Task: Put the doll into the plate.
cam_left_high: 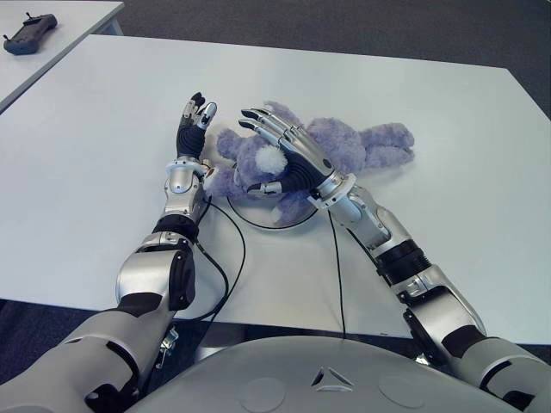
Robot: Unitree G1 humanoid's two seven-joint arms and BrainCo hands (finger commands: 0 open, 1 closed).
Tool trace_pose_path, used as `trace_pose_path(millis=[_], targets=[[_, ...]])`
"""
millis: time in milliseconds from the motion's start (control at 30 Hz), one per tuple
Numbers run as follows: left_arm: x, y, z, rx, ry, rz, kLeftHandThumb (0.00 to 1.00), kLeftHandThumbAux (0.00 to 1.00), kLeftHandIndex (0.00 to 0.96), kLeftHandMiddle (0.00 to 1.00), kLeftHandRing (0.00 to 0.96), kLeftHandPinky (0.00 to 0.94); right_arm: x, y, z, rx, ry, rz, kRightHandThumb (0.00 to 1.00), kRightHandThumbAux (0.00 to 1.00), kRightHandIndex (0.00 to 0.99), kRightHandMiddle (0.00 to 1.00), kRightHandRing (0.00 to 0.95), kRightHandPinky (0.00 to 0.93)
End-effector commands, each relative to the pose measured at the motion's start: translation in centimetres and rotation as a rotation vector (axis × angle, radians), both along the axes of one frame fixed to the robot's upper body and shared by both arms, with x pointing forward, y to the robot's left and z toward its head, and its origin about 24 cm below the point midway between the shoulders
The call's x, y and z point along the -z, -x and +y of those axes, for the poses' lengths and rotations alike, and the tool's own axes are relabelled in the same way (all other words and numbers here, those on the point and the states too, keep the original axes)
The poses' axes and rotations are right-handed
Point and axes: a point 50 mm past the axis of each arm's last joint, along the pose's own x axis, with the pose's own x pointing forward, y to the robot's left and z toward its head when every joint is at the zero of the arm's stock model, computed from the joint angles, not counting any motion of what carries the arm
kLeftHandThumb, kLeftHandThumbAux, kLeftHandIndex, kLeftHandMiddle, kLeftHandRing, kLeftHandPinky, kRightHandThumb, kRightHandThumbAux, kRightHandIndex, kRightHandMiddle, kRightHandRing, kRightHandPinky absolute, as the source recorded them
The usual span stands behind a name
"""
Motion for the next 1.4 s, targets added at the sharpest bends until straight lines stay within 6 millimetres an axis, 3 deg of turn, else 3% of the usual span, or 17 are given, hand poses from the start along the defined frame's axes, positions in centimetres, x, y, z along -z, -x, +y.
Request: trace_pose_path(millis=[33, 833, 1400], targets=[[11.5, 9.3, -2.1, -0.047, 0.127, 0.517, 0.0, 0.376, 0.0, 0.007, 0.0, 0.0, -0.2, -0.3, -0.3, 0.011, -0.003, 0.024, 0.074, 0.322, 0.0, 0.0, 0.0, 0.0], [11.5, 9.5, -1.9, -0.029, 0.09, 0.513, 0.0, 0.394, 0.0, 0.001, 0.0, 0.0, -1.9, -1.1, -0.3, -0.004, -0.069, -0.006, 0.092, 0.309, 0.0, 0.0, 0.0, 0.0], [11.5, 9.5, -2.0, -0.032, 0.081, 0.51, 0.0, 0.426, 0.0, 0.016, 0.0, 0.0, -4.2, -1.8, -0.5, 0.002, -0.09, -0.032, 0.085, 0.332, 0.0, 0.0, 0.0, 0.0]])
